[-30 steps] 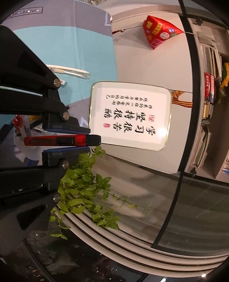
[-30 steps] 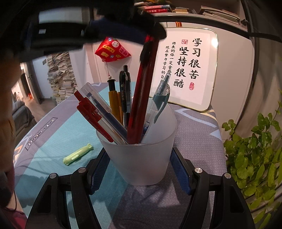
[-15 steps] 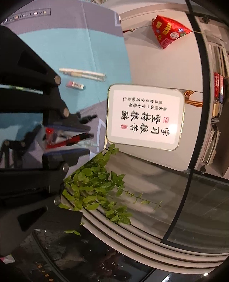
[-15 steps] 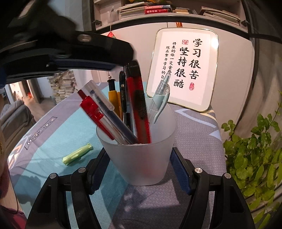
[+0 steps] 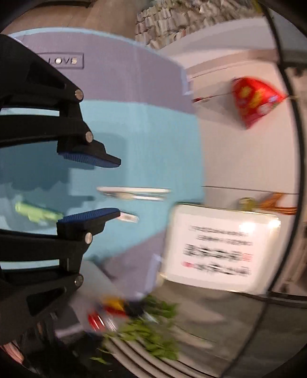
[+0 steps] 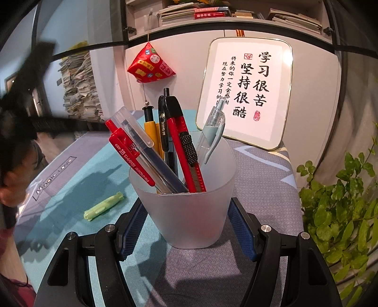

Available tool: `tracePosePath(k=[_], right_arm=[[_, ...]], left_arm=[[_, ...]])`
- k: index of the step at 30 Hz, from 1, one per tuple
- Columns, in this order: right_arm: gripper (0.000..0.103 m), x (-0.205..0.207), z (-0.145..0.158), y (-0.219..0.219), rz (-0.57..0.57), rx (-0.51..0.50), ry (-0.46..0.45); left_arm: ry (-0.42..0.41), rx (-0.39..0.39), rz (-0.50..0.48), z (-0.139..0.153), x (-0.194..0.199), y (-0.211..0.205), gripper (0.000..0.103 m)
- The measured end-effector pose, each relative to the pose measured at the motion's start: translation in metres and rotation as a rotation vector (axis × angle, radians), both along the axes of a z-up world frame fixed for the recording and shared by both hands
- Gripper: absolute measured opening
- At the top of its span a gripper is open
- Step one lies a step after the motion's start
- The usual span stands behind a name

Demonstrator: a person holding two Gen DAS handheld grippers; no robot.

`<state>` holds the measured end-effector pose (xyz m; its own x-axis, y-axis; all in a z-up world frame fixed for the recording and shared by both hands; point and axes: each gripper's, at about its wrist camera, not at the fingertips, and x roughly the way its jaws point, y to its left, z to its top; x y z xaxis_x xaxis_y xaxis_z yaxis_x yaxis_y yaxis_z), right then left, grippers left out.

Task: Organize stationery
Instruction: 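Lower the red box cutter into the held cup and open the left gripper, then grasp the white pen from the desk with the left gripper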

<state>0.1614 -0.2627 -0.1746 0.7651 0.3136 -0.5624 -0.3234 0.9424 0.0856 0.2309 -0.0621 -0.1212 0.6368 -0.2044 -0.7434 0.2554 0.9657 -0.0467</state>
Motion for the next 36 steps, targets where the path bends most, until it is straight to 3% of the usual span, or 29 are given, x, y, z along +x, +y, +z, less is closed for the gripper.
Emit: tracePosePath(k=[5, 16, 17, 19, 22, 25, 30, 34, 36], right_arm=[[0.071, 0.000, 0.000, 0.000, 0.000, 0.000, 0.000], [0.071, 0.000, 0.000, 0.000, -0.001, 0.002, 0.003], [0.071, 0.000, 0.000, 0.000, -0.001, 0.001, 0.003], [0.071, 0.000, 0.000, 0.000, -0.001, 0.000, 0.006], [0.071, 0.000, 0.000, 0.001, -0.001, -0.004, 0.013], [0.071, 0.000, 0.000, 0.001, -0.002, -0.006, 0.012], [0.071, 0.000, 0.000, 0.001, -0.002, -0.005, 0.013], [0.071, 0.001, -0.001, 0.002, -0.005, -0.015, 0.015], [0.071, 0.001, -0.001, 0.002, -0.005, -0.016, 0.015]], left_arm=[[0.046, 0.080, -0.020, -0.033, 0.017, -0.010, 0.032], [0.058, 0.154, -0.018, -0.056, 0.051, -0.029, 0.035], [0.058, 0.144, -0.022, -0.057, 0.052, -0.027, 0.033], [0.072, 0.114, -0.030, -0.058, 0.053, -0.025, 0.017], [0.119, 0.071, -0.029, -0.057, 0.051, -0.017, 0.015], [0.151, 0.057, -0.029, -0.056, 0.036, -0.002, 0.015], [0.177, 0.116, -0.053, -0.056, -0.023, 0.026, 0.015], [0.216, 0.115, -0.084, -0.057, -0.061, 0.046, 0.016], [0.200, 0.101, -0.083, -0.051, -0.065, 0.051, 0.027]])
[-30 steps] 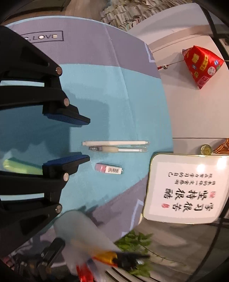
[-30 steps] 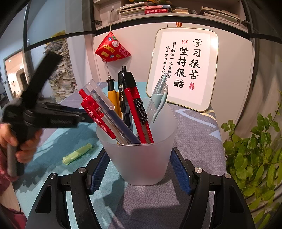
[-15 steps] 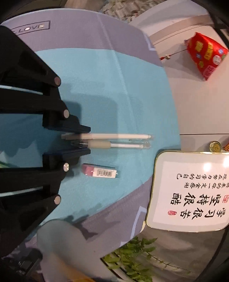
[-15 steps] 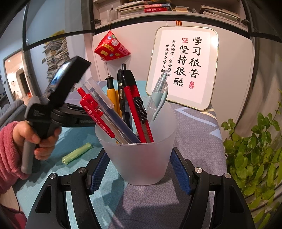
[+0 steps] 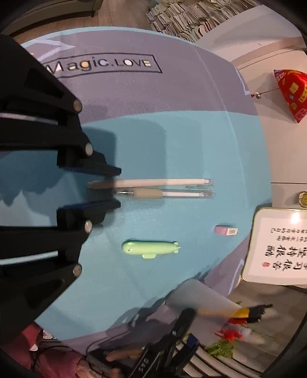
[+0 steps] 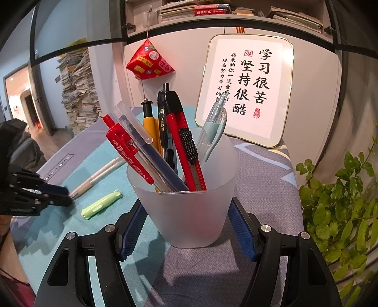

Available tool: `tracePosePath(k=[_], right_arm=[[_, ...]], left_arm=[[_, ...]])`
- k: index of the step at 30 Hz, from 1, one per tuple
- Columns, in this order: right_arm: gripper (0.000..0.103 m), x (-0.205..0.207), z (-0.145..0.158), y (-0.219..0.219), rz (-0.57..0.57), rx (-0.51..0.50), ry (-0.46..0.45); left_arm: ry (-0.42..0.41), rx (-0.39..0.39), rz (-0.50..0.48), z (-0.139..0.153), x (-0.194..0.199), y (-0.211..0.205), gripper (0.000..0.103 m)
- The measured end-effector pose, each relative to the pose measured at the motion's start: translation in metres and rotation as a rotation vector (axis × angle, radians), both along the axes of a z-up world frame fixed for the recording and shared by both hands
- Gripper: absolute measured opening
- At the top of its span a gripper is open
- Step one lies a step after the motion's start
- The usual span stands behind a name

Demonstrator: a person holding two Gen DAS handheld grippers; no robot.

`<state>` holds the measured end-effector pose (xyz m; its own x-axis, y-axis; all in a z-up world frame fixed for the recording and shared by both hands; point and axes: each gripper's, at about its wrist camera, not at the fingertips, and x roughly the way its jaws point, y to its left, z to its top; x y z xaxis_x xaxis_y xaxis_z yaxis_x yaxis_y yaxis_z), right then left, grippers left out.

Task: Organize stationery
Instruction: 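Grasp the white pen from the desk with the left gripper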

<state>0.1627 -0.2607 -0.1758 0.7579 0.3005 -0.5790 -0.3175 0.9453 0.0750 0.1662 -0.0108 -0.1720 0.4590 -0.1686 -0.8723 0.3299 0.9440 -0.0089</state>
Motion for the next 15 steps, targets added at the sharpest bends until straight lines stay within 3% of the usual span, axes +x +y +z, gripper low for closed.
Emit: tracePosePath(k=[3, 7, 8, 9, 13, 15], right_arm=[[0.071, -0.001, 0.000, 0.001, -0.001, -0.002, 0.000], [0.071, 0.000, 0.000, 0.000, -0.005, -0.008, -0.001], [0.071, 0.000, 0.000, 0.000, -0.006, -0.007, 0.000], [0.071, 0.000, 0.000, -0.001, -0.007, -0.003, 0.002], [0.071, 0.002, -0.001, -0.001, -0.004, 0.003, 0.013], [0.071, 0.002, -0.001, 0.000, -0.004, 0.001, 0.013]], left_arm=[[-0.055, -0.002, 0.045, 0.006, 0.014, 0.001, 0.030], [-0.061, 0.023, 0.087, -0.002, 0.054, -0.005, 0.028], [-0.060, 0.021, 0.077, -0.006, 0.059, -0.008, 0.033], [-0.056, 0.028, 0.065, -0.009, 0.064, -0.012, 0.030], [-0.068, 0.048, 0.062, -0.010, 0.065, -0.015, 0.032], [-0.054, 0.027, 0.074, -0.009, 0.066, -0.010, 0.025]])
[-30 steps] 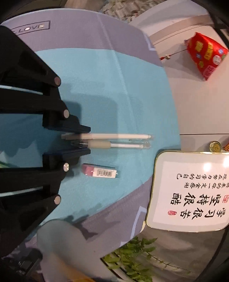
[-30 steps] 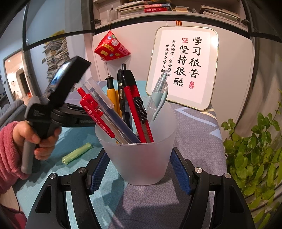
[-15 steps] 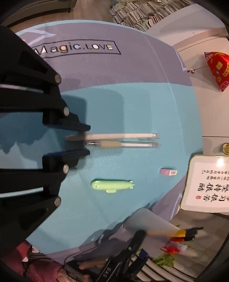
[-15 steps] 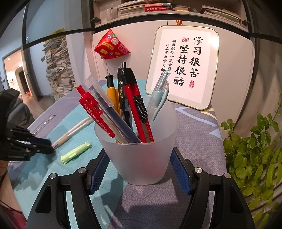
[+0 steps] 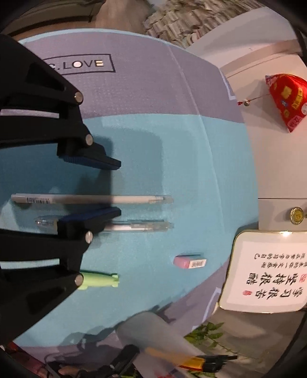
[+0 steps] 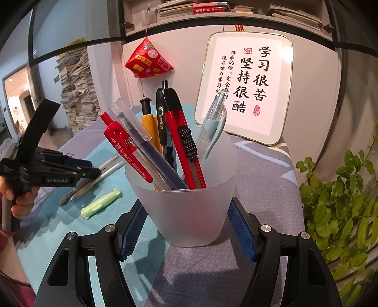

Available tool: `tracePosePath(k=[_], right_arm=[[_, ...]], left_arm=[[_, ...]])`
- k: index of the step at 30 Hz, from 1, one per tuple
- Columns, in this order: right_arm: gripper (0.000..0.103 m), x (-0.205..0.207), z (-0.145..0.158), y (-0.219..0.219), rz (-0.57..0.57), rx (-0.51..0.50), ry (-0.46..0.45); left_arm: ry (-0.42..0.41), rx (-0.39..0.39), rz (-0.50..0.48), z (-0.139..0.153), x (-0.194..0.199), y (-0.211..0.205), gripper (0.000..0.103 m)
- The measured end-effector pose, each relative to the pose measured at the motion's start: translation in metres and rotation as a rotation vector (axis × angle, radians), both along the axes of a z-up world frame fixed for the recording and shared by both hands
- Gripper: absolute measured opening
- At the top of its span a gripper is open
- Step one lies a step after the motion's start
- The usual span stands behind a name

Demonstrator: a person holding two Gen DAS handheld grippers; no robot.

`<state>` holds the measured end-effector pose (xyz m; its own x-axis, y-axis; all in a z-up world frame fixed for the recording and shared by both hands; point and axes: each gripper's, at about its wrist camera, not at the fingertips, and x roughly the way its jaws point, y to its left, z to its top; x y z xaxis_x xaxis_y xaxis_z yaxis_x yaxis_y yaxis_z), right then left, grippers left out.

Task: Organize stationery
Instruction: 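Grasp the white pen from the desk with the left gripper, then lower the white pen into the cup held by the right gripper, open left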

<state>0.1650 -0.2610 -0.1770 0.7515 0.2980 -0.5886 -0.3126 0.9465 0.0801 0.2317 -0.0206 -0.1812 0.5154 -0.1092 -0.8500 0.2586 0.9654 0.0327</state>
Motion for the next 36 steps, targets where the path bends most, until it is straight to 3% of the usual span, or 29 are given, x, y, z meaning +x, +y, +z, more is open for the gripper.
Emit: tracePosePath(k=[1, 2, 11, 15, 16, 22, 23, 24, 25, 36], right_arm=[[0.071, 0.001, 0.000, 0.000, 0.000, 0.000, -0.001], [0.071, 0.001, 0.000, 0.000, 0.000, 0.001, -0.001], [0.071, 0.002, -0.001, 0.000, 0.000, 0.002, 0.000], [0.071, 0.002, -0.001, 0.000, 0.000, 0.004, 0.001], [0.071, 0.002, -0.001, 0.000, 0.000, 0.003, 0.001], [0.071, 0.002, -0.001, 0.000, 0.000, 0.003, 0.000], [0.071, 0.002, -0.001, 0.000, 0.000, 0.003, 0.000], [0.071, 0.002, -0.001, 0.000, 0.000, 0.004, 0.001], [0.071, 0.002, -0.001, 0.000, 0.000, 0.004, 0.001], [0.071, 0.001, -0.002, 0.000, 0.000, 0.000, -0.005]], left_arm=[[0.004, -0.002, 0.009, 0.001, -0.001, 0.003, 0.019], [0.007, 0.002, 0.013, 0.001, -0.001, 0.005, 0.005], [0.045, 0.074, -0.058, 0.001, -0.027, -0.004, 0.008], [0.027, 0.079, -0.027, 0.001, -0.010, -0.006, 0.032], [0.017, 0.085, -0.019, 0.001, -0.003, -0.006, 0.033], [0.027, 0.060, -0.007, 0.001, 0.026, -0.010, 0.033], [0.038, 0.047, -0.007, 0.002, 0.026, -0.011, 0.028], [0.053, 0.029, -0.014, 0.002, 0.027, -0.011, 0.013], [0.068, 0.012, -0.025, 0.003, 0.026, -0.011, 0.009], [0.059, 0.017, -0.042, 0.006, 0.017, -0.010, 0.013]])
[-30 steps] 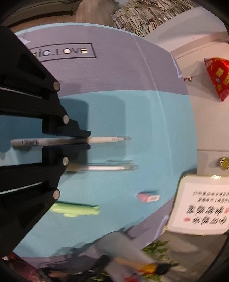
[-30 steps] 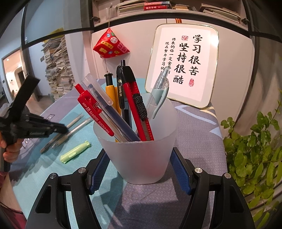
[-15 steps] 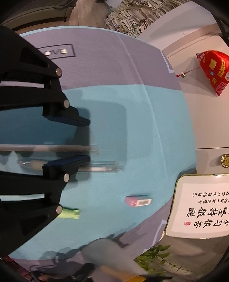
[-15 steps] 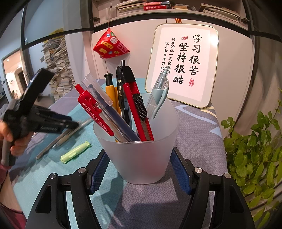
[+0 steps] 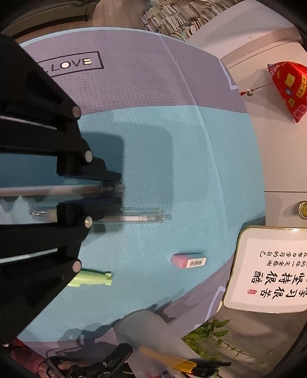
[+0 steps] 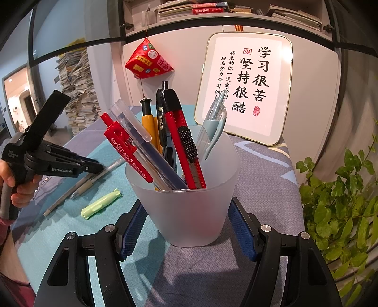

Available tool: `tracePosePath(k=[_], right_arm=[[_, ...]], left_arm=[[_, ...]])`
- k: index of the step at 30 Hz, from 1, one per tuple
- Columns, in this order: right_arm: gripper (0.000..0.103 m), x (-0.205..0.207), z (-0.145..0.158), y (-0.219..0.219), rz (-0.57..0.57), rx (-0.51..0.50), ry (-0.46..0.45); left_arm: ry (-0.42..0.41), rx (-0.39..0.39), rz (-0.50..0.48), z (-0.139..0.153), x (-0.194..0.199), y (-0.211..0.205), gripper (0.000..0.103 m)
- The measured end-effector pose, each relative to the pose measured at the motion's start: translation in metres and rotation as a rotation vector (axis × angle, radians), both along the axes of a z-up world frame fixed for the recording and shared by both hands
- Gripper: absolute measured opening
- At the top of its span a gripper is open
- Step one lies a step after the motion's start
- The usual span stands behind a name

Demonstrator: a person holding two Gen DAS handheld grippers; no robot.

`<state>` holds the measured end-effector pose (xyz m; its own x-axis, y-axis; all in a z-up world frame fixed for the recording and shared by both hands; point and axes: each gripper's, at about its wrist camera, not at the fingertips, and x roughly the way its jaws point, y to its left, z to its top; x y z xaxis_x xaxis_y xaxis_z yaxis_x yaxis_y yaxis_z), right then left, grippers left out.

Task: Organize stationery
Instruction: 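Lower the white pen into the cup held by the right gripper, open left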

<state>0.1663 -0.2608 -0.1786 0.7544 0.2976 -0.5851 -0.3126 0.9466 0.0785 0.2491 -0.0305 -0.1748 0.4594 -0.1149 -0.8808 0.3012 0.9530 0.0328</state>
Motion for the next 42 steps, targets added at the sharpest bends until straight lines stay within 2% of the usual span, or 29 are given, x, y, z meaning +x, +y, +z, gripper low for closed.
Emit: tracePosePath(k=[3, 5, 9, 12, 18, 23, 26, 33, 38, 42], right_arm=[[0.071, 0.000, 0.000, 0.000, 0.000, 0.001, 0.000], [0.071, 0.000, 0.000, 0.000, 0.000, 0.000, 0.000], [0.071, 0.000, 0.000, 0.000, 0.001, 0.002, 0.001], [0.071, 0.000, 0.000, 0.000, 0.001, 0.000, 0.000], [0.071, -0.002, 0.000, 0.000, -0.001, -0.001, 0.000], [0.071, -0.002, 0.000, 0.000, -0.001, -0.001, -0.001], [0.071, -0.002, 0.000, 0.000, -0.001, 0.000, 0.001], [0.071, -0.002, 0.000, 0.000, -0.001, 0.000, -0.001], [0.071, -0.002, 0.001, 0.000, -0.001, 0.000, 0.000], [0.071, -0.002, 0.001, 0.000, -0.001, 0.000, 0.000]], left_arm=[[-0.018, 0.011, -0.009, 0.000, 0.001, -0.003, 0.012], [-0.017, 0.014, -0.017, 0.000, 0.000, -0.005, 0.009], [0.004, -0.028, 0.000, 0.006, -0.004, 0.000, 0.008], [-0.027, -0.100, 0.009, 0.028, -0.014, 0.008, 0.008], [-0.194, -0.177, -0.025, 0.097, -0.051, 0.011, 0.008], [-0.298, -0.221, -0.075, 0.138, -0.084, -0.003, 0.005], [-0.339, -0.260, -0.105, 0.158, -0.093, -0.013, 0.005], [-0.474, -0.327, -0.195, 0.224, -0.110, -0.045, 0.005], [-0.513, -0.347, -0.257, 0.247, -0.119, -0.074, 0.005], [-0.509, -0.343, -0.286, 0.244, -0.117, -0.094, 0.005]])
